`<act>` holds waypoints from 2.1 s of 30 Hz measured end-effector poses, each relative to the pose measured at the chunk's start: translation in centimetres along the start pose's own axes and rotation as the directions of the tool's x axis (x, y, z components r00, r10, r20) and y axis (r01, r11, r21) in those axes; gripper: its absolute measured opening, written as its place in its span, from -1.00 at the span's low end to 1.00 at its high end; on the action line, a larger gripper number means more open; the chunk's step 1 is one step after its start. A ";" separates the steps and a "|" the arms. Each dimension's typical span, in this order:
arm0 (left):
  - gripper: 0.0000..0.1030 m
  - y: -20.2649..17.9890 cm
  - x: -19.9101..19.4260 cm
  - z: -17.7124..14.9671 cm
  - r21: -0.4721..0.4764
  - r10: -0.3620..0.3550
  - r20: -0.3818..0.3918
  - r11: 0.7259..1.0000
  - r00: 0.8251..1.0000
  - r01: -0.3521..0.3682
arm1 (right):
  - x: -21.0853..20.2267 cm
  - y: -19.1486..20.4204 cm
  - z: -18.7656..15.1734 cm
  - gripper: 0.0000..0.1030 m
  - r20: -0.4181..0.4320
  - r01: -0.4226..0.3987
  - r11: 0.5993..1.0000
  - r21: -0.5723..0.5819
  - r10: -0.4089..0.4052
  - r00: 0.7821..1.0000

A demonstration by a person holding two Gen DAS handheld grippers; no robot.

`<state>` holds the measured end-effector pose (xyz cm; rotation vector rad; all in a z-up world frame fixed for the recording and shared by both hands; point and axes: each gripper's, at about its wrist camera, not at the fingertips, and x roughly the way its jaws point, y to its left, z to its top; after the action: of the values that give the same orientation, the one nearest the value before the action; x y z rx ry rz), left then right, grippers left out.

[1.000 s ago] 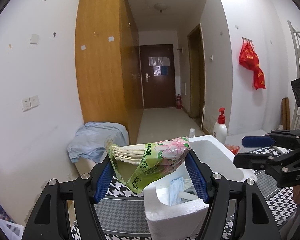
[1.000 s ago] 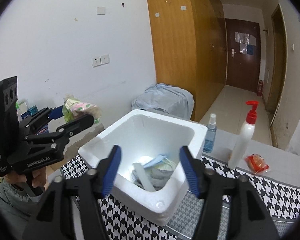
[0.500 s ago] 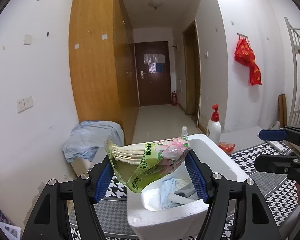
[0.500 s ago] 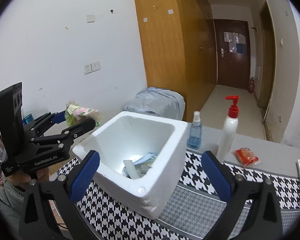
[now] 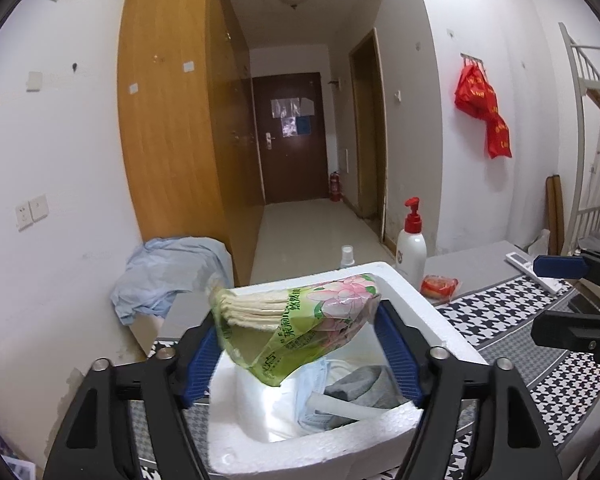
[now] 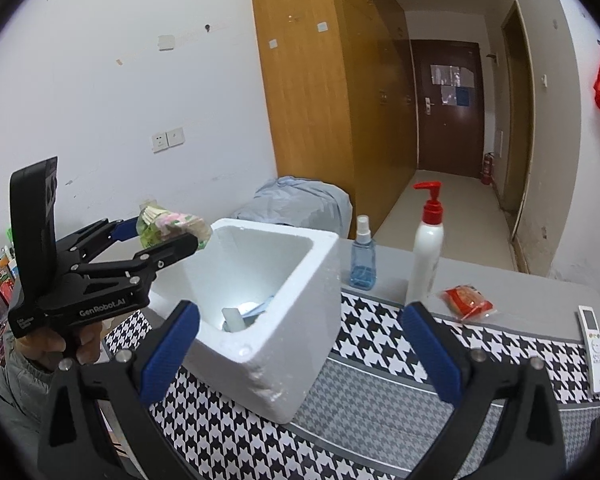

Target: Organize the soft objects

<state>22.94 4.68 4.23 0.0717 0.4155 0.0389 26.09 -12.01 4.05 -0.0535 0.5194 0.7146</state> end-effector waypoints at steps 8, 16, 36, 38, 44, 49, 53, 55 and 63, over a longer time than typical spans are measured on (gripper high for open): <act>0.97 -0.6 0.3 0.0 -0.010 0.025 0.007 1.000 1.000 -0.025 | -1.0 -0.9 -0.2 0.99 0.016 0.017 1.000 0.021 -0.018 1.000; 0.98 -1.3 -0.8 -0.2 -0.017 0.027 0.020 1.000 0.999 -0.027 | -2.2 -0.5 -0.8 0.99 0.028 0.054 0.999 -0.003 -0.054 0.998; 0.98 -3.0 -8.4 -1.7 -0.030 0.021 0.105 0.999 0.994 -0.018 | -7.2 2.6 -2.6 0.99 0.095 0.063 0.997 -0.036 -0.059 0.994; 0.98 -3.2 -8.9 -2.0 -0.029 0.018 0.109 0.999 0.994 -0.015 | -7.6 2.8 -2.9 0.99 0.103 0.067 0.997 -0.027 -0.064 0.993; 0.98 -3.4 -10.8 -2.8 -0.039 0.011 0.135 0.999 0.991 -0.005 | -9.1 3.6 -4.2 0.99 0.132 0.092 0.995 -0.025 -0.088 0.987; 0.98 -3.4 -12.7 -3.4 -0.055 0.015 0.173 0.998 0.985 -0.005 | -10.2 4.4 -4.9 0.99 0.156 0.112 0.993 -0.037 -0.105 0.982; 0.98 -3.7 -13.6 -3.8 -0.055 0.016 0.183 0.998 0.983 -0.006 | -11.0 5.0 -5.5 0.99 0.179 0.124 0.991 -0.041 -0.114 0.977; 0.98 -3.9 -13.9 -4.0 -0.055 0.022 0.190 0.998 0.982 -0.012 | -11.4 5.2 -5.8 0.99 0.189 0.129 0.991 -0.038 -0.120 0.975; 0.98 -4.4 -15.1 -5.6 -0.058 0.003 0.206 0.998 0.978 0.009 | -12.0 5.7 -7.5 0.99 0.222 0.193 0.981 -0.032 -0.182 0.958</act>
<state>6.94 -0.17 4.89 0.0172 0.2065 0.0401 11.57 -16.62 3.91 -0.0726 0.2802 0.5403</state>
